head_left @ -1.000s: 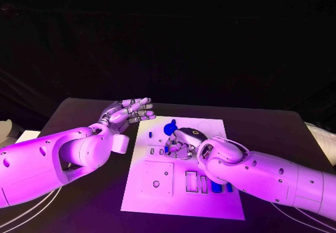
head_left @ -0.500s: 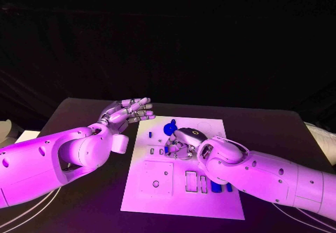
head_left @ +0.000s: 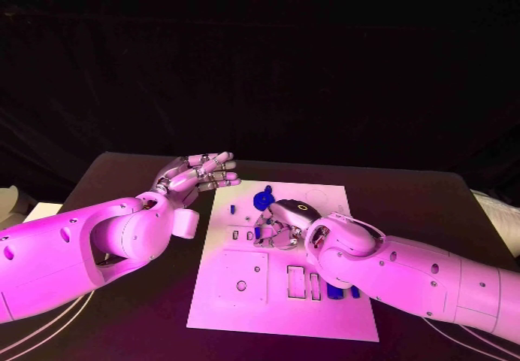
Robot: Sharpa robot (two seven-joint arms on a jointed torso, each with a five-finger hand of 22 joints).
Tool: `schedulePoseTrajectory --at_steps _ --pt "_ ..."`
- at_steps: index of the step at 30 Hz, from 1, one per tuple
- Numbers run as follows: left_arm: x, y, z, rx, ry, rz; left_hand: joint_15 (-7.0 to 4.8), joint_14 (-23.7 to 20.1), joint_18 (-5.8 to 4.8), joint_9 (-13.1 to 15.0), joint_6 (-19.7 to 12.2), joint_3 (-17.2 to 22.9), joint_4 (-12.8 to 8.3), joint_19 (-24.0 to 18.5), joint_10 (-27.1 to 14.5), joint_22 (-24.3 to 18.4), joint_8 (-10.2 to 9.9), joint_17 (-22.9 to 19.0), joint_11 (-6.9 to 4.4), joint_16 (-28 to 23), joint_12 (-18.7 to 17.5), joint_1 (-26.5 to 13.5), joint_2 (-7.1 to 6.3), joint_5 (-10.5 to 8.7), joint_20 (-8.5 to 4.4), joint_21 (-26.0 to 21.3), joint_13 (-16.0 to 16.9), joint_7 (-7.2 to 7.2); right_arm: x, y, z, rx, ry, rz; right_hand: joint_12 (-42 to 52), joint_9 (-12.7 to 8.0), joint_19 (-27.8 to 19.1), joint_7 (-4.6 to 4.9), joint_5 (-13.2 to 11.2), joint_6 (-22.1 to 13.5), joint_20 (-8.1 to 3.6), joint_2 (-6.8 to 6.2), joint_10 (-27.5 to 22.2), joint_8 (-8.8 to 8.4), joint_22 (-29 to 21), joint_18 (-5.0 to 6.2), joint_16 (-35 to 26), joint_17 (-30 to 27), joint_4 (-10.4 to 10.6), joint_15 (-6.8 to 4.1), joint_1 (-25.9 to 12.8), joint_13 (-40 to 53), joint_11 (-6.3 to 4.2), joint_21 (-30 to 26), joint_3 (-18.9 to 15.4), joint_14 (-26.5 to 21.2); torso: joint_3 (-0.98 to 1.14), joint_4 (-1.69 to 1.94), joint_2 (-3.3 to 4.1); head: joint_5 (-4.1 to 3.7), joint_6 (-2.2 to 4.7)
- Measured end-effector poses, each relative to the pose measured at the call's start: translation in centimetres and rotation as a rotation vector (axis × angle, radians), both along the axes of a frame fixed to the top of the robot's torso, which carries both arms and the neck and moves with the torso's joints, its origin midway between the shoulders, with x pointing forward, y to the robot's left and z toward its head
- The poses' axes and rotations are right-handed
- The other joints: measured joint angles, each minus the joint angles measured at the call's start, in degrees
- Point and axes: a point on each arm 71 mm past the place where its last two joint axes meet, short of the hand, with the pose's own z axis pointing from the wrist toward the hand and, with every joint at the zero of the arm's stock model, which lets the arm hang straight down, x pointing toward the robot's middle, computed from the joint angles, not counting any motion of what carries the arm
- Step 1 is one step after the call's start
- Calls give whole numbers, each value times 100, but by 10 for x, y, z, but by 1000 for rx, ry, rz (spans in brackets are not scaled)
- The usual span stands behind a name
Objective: Assemble the parts on the task board
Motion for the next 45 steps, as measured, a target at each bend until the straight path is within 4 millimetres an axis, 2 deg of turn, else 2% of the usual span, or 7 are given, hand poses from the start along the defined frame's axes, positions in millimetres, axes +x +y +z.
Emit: schedulePoseTrajectory --at_steps 12,20,24,28,32,37,45 --pt "2 2 -1 4 5 4 -16 92 67 2 16 24 -24 88 36 -11 -25 57 -36 -22 0 -3 3 0 -38 0 1 -8 -9 -8 14 128 -71 -15 -195 -52 0 47 71 -221 40 -12 -104 -49 4 0 0 -1 157 42 -88 0 42 -64 -400 0 7 4 0 18 7" --pt "11 8 -8 80 27 -14 -577 1703 66 47 525 25 91 1378 1239 351 82 859 -496 1041 373 -249 10 -23 -569 782 192 -358 -6 -36 46 266 -90 25 -516 -74 -21 138 -125 -486 102 119 -319 -49 4 0 -48 -1 238 94 44 0 133 -195 -712 -11 17 -10 -30 48 34" --pt "13 8 -14 171 51 -54 -809 1791 65 67 685 -5 196 2044 1867 752 86 4159 -717 4645 735 -370 -82 -23 -850 1506 503 -518 -2 -56 61 318 -56 19 -710 -72 -52 136 -188 -525 133 201 -420 -49 3 0 -116 -1 222 124 177 -1 133 -277 -760 0 31 -24 -63 64 35" --pt "14 4 -21 328 96 -128 -871 1791 -35 183 817 -220 404 2346 2019 2327 244 6237 -853 6878 1471 -610 -151 -46 -976 3047 1188 -600 7 -87 79 386 7 -27 -747 -56 -52 136 -188 -525 133 277 -440 -25 3 0 -147 -2 199 124 284 0 112 -301 -782 0 49 -48 -119 93 9" --pt "14 -2 -27 522 145 -208 -912 1792 -269 499 806 -639 700 2484 1520 4695 707 6428 -954 7918 3492 -747 -162 -46 -1031 5138 3065 -710 16 -116 94 466 57 -99 -747 -46 -52 110 -79 -498 133 340 -441 -23 3 0 -147 -2 174 123 347 1 112 -301 -807 0 72 -83 -183 135 -24" --pt "22 -14 -29 790 198 -285 -994 1791 -492 966 818 -987 763 2660 1665 6294 1344 6432 -988 8101 5615 -1104 68 -133 -1042 6324 5233 -842 24 -144 100 547 110 -184 -747 -46 -52 110 -63 -498 133 355 -441 -23 3 0 -147 2 174 123 362 2 111 -301 -807 1 102 -119 -251 193 -59" --pt "33 -29 -37 1106 271 -318 -1103 1792 -584 1795 583 -1627 773 2701 1680 6968 2220 6431 -1092 8101 6212 -1604 123 -560 -1129 6880 5859 -1000 28 -157 99 599 154 -231 -747 -41 -52 91 -11 -479 133 355 -441 -24 2 0 -193 3 158 123 362 -21 111 -324 -823 1 151 -147 -324 273 -103"
